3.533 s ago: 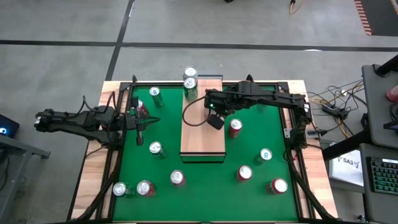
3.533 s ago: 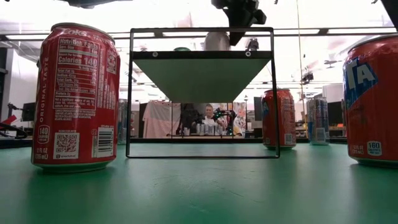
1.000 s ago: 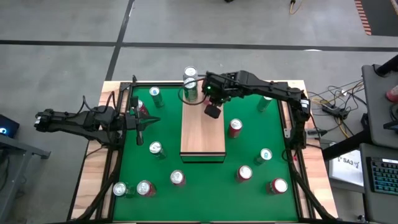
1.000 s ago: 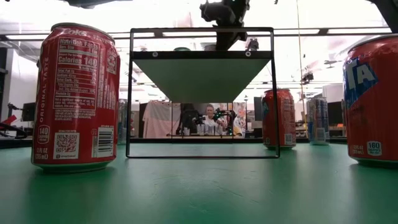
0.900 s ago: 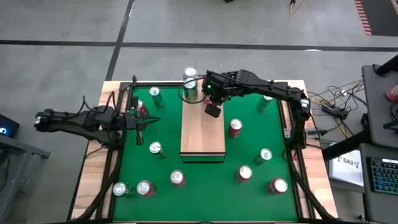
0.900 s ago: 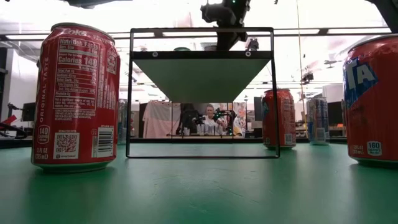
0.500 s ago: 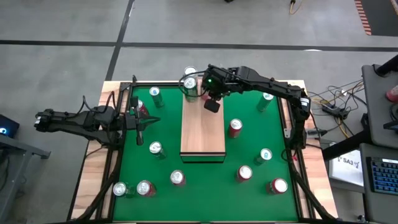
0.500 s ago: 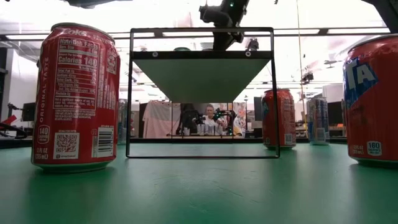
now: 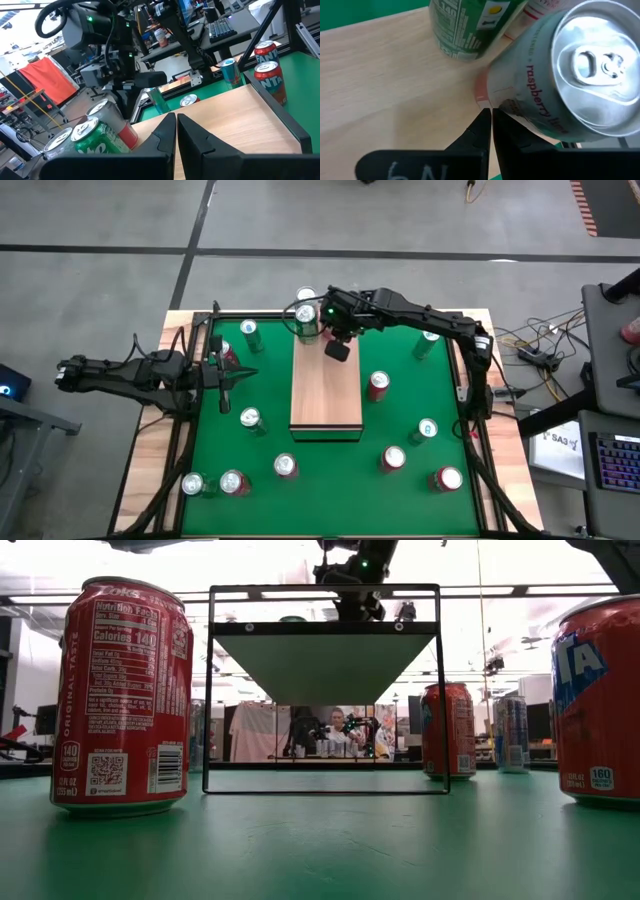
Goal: Place canned beverage on shelf
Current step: Put the white can on the shelf
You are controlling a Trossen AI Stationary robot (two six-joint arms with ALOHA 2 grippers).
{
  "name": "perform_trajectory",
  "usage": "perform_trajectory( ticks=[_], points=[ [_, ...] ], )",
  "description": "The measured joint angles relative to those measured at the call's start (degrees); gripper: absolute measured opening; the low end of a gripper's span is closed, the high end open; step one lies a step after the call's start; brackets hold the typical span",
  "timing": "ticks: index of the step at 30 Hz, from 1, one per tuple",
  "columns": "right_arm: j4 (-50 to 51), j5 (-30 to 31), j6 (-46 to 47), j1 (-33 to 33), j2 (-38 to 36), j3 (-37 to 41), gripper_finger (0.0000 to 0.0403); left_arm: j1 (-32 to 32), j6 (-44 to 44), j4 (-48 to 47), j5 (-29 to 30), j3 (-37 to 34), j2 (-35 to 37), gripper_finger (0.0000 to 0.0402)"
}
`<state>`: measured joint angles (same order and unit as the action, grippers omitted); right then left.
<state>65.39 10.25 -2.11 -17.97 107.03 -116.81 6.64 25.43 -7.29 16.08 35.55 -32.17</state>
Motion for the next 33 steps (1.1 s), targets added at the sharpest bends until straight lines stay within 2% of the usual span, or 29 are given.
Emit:
perform_trajectory(
  ticks=[33],
  points=[
    [-6.36,0.25,-1.82,-4.24,0.02,0.0,0.0009,0.01,0.02,0.42,0.02,0.0,-0.01,0.0]
  ],
)
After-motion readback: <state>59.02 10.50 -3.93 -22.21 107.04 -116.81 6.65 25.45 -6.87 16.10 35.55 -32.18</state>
